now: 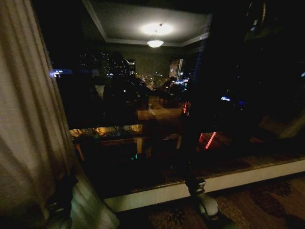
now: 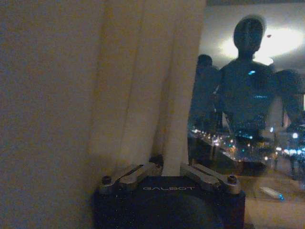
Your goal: Open the curtains by pulling them apart, changing their state from closed to fully open.
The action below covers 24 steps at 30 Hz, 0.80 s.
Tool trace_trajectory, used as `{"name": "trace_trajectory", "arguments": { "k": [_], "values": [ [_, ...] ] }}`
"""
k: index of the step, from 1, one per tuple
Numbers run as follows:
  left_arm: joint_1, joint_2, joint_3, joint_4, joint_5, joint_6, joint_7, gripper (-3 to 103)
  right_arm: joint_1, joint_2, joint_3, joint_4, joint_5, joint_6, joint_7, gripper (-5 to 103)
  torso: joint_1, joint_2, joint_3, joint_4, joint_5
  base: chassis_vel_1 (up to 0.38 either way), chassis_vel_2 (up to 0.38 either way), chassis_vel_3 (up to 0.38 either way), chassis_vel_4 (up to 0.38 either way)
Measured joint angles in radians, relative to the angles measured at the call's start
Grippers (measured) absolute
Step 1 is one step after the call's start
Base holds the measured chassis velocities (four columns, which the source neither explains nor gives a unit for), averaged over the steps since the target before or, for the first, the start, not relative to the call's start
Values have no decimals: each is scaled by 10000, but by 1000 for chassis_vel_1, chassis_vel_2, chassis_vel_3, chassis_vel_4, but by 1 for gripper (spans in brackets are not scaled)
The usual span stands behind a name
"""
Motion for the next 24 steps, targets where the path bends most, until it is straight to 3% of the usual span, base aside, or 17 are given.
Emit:
{"name": "trace_trajectory", "arguments": {
  "k": [10, 24],
  "values": [
    [132, -31, -50, -92, 10, -29, -12, 0, 0, 0, 3, 0, 0, 0, 0, 100, 1, -1, 0, 1, -7, 3, 0, 0, 1],
    [180, -81, -69, -169, 39, -33, -45, 0, 0, 3, 1, 0, 0, 0, 0, 100, -1, 1, -2, 1, -7, 137, 73, -137, -71]
  ]
}}
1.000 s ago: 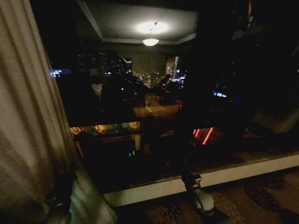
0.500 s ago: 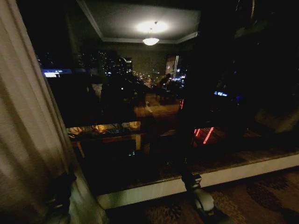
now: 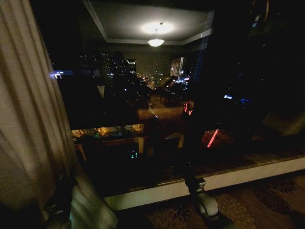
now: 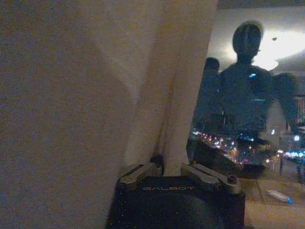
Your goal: Open the curtains by pulling them apart, changing their state from closed to fully open.
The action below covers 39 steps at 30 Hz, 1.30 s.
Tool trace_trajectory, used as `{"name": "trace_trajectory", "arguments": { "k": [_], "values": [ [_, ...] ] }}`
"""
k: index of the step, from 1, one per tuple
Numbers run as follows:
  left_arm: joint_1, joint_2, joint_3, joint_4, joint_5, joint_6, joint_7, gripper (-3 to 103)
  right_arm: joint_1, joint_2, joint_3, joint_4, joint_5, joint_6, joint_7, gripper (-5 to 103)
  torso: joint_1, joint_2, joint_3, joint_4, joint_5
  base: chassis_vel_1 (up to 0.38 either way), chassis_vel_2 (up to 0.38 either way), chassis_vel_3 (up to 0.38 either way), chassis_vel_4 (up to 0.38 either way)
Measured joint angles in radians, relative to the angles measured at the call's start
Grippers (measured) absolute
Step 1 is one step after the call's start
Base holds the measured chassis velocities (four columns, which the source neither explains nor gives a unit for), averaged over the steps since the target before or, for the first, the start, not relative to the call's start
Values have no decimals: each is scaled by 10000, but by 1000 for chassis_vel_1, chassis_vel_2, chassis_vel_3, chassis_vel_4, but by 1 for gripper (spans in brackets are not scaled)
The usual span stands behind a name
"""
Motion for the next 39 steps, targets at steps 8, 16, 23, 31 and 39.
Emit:
{"name": "trace_trajectory", "arguments": {
  "k": [8, 16, 23, 31, 39],
  "values": [
    [-164, 241, -287, 231, -446, 155, -290, 0, 0, -4, 1, -1, 0, 0, 0, 100, 2, -3, 3, -2, 6, 0, 0, 0, 0],
    [-519, 549, -1076, 1052, -539, 190, -729, 0, 0, -2, 1, -1, 0, 0, 0, 100, 1, -2, 1, 0, 4, 0, 0, 0, 0],
    [-895, 1049, -1796, 2198, -604, 73, -980, 0, 0, -3, 1, -1, 0, 0, 1, 100, 2, -3, 2, 0, 3, 0, 0, 0, 0],
    [-1806, 2036, -2332, 4467, -349, -295, -1302, 0, 0, -3, 0, -1, 0, 0, 0, 100, 1, -1, 1, 2, 4, 0, 0, 0, 0],
    [-2375, 2852, -2615, 5854, -160, -524, -1481, 0, 0, -2, 0, -1, 0, 0, 0, 100, 2, -2, 3, 2, 0, 0, 0, 0, 0]
  ]
}}
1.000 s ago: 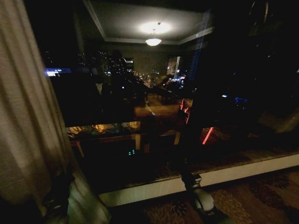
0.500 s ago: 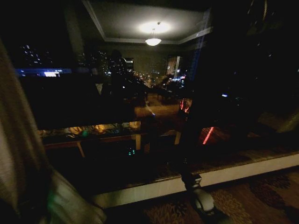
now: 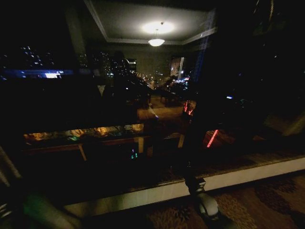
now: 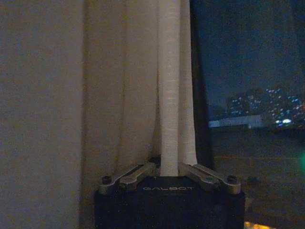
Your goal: Open the curtains by pulling them apart, changing their state from closed to fully open.
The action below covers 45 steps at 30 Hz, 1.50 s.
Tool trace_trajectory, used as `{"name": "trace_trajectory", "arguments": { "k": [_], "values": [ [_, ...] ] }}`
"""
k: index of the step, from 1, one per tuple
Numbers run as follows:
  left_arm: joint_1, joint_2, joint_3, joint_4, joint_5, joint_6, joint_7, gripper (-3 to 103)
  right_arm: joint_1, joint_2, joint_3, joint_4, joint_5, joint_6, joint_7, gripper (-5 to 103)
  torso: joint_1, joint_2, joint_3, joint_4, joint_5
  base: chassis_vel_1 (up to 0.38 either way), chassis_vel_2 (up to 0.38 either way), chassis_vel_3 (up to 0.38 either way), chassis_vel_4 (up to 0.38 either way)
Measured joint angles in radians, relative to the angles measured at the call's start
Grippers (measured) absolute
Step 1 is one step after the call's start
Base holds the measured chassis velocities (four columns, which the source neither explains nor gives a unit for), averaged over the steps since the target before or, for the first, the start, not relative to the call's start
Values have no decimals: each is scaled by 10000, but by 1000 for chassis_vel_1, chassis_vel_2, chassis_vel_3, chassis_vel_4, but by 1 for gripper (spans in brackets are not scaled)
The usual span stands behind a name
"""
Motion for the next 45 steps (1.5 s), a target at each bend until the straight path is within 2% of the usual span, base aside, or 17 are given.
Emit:
{"name": "trace_trajectory", "arguments": {
  "k": [8, 10, 11, 13, 15, 18, 20, 24, 26, 30, 32, 35, 37, 38, 41, 42, 45],
  "values": [
    [-33, -119, 140, -29, 78, -62, -91, -3, 0, 0, 0, 0, 0, 1, 0, 100, 0, 1, -1, -3, 5, 0, 0, 0, 0],
    [6, -190, 169, -134, 70, 80, -143, 2, 0, 1, 0, 0, 0, 0, 0, 100, 0, 0, 0, -4, 5, 0, 0, 0, 0],
    [56, -270, 185, -257, 70, 156, -175, 2, 0, -1, 0, 0, 0, 0, 0, 100, 0, 0, 1, 0, -12, 0, 0, 0, 0],
    [316, -657, 154, -940, 135, 430, -293, 13, 0, 1, 0, 0, 0, 0, 0, 100, 0, 0, 0, -3, 7, 0, 0, 0, 0],
    [424, -814, 122, -1177, 192, 462, -349, 18, 0, 1, 1, -1, 0, 0, 0, 100, 0, 0, 0, -2, 4, 0, 0, 0, 0],
    [994, -1594, -46, -2290, 410, 496, -495, 34, 0, 1, 0, -1, 0, 0, 0, 100, -1, 0, -1, -2, 4, 0, 0, 0, 0],
    [1184, -1821, -90, -2610, 487, 461, -513, 34, 0, 1, 0, 0, 0, 0, 0, 100, -1, 1, -1, -1, 4, 0, 0, 0, 0],
    [1937, -2573, -177, -3658, 899, 33, -518, 56, 0, 0, 0, 0, 0, 0, 0, 100, 0, 0, -1, -3, 6, 0, 0, 0, 0],
    [2076, -2670, -168, -3814, 971, -67, -491, 56, 0, 1, 0, -1, 0, 0, 0, 100, 0, 0, -1, -3, 6, 0, 0, 0, 0],
    [3257, -3419, 71, -5292, 1291, -546, 191, 78, 0, 0, 0, -1, 0, 0, 0, 100, -2, 1, -2, -1, 7, 0, 0, 0, 0],
    [3387, -3505, 136, -5449, 1397, -622, 275, 78, 0, 1, 0, 0, 0, 1, 0, 100, -1, 2, -2, -2, 9, 0, 0, 0, 0],
    [3986, -3891, 638, -6195, 1753, -1059, 799, 94, 1, 1, 0, 0, 0, 0, 0, 100, -1, 2, -2, -2, 7, 0, 0, 0, 0],
    [4061, -3940, 726, -6324, 1714, -1104, 933, 94, 1, 1, 1, -1, 0, 0, 0, 100, -1, 2, -2, -2, 6, 0, 0, 0, 0],
    [4253, -4038, 977, -6758, 1214, -1191, 1458, 99, 0, 1, 0, 0, 0, 0, 0, 100, -1, 2, -2, -2, 4, 0, 0, 0, 0],
    [4459, -4037, 1156, -7291, 13, -1055, 2279, 100, 0, 1, 0, 0, 0, 0, 0, 100, -1, 2, -2, -3, 7, 0, 0, 0, 0],
    [4459, -4037, 1156, -7291, 13, -1055, 2279, 100, 0, 1, 0, 0, 0, 0, 0, 100, -1, 2, -2, -3, 7, 0, 0, 0, 0],
    [4549, -4011, 1101, -7702, -1202, -562, 3320, 100, 0, 1, 0, -1, 0, 0, 0, 100, -1, 1, -2, -3, 6, 0, 0, 0, 0]
  ]
}}
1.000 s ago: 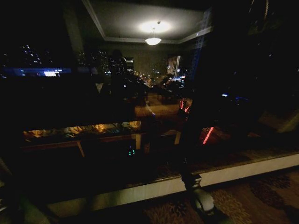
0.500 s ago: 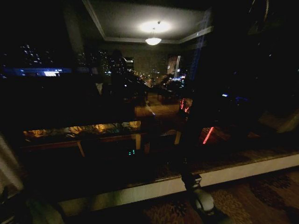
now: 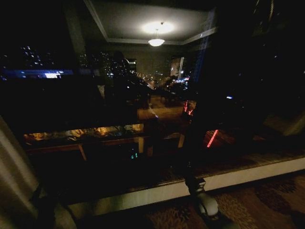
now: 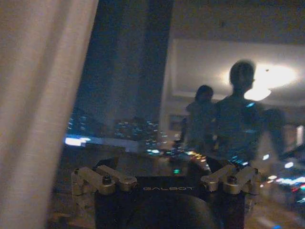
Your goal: Open the curtains by pulling them apart, changing their state from closed to fully open.
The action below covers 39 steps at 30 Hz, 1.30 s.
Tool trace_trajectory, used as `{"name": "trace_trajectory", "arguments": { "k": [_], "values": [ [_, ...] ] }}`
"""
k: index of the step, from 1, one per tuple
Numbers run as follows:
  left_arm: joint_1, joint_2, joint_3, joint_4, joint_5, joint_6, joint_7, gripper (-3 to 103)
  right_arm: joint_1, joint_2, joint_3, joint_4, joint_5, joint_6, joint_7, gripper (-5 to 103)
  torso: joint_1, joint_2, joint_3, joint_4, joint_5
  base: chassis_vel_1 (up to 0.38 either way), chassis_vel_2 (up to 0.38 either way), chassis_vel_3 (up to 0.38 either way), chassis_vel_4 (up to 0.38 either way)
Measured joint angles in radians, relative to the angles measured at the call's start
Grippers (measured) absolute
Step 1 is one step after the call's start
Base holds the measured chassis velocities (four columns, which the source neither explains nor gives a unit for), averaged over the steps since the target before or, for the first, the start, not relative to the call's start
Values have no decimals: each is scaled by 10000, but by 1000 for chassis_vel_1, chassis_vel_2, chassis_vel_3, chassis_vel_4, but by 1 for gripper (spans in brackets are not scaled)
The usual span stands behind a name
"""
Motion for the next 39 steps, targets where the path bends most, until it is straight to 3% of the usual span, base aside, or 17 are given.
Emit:
{"name": "trace_trajectory", "arguments": {
  "k": [2, 5, 9, 17, 39],
  "values": [
    [-13, 2, -25, -98, -298, 299, 119, 100, 0, 0, 0, 0, 0, 0, 0, 100, 0, 0, 0, 0, 0, 0, 0, 0, 0],
    [-85, -72, -4, -424, -613, 1121, -222, 100, 0, 0, 0, 0, 0, 0, 0, 100, 0, 0, 0, 0, -1, 0, 0, 0, 0],
    [-203, -162, 74, -679, -605, 1613, -538, 100, 0, 0, 0, 0, 0, 0, 0, 100, 0, 0, 0, 0, -1, 0, 0, 0, 0],
    [-308, -283, 263, -654, -5, 1581, -595, 100, 0, 0, 0, 0, 0, 0, 0, 100, 0, 0, 1, 0, -2, 0, 0, 0, 0],
    [-330, -228, 244, -517, 147, 1452, -605, 100, 0, 0, 0, 0, 0, 0, 0, 100, 0, -2, 0, 1, -2, 0, 0, 0, 0]
  ]
}}
